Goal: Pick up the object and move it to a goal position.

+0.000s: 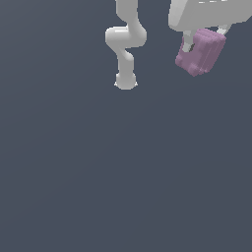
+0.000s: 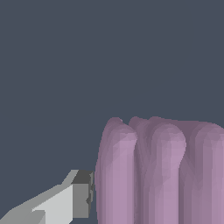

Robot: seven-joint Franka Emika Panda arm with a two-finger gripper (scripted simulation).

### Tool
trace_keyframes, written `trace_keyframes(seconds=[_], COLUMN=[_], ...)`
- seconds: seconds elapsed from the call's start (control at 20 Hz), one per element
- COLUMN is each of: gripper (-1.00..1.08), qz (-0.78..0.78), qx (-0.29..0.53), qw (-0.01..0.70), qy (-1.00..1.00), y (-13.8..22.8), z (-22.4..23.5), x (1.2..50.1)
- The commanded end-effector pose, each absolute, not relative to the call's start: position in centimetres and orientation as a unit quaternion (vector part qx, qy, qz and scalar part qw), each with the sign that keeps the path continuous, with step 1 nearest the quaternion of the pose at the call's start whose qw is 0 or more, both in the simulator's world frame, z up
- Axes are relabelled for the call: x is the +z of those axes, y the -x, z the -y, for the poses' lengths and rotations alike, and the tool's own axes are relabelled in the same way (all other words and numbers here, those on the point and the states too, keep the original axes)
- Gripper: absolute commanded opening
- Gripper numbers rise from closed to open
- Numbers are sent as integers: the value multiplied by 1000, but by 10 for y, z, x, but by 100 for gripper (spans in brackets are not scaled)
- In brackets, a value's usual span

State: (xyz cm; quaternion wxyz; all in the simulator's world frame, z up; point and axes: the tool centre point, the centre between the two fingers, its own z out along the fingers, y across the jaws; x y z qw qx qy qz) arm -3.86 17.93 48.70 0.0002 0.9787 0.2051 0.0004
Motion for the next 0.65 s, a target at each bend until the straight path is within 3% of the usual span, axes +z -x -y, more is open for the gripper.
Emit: trace_keyframes(seconds=[0.0, 0.6], gripper=[-100, -100], qz=[-205, -204], qx=[0, 0], qw=[0, 0], qy=[-979, -979], y=[40, 40], z=[-185, -194], x=[498, 514])
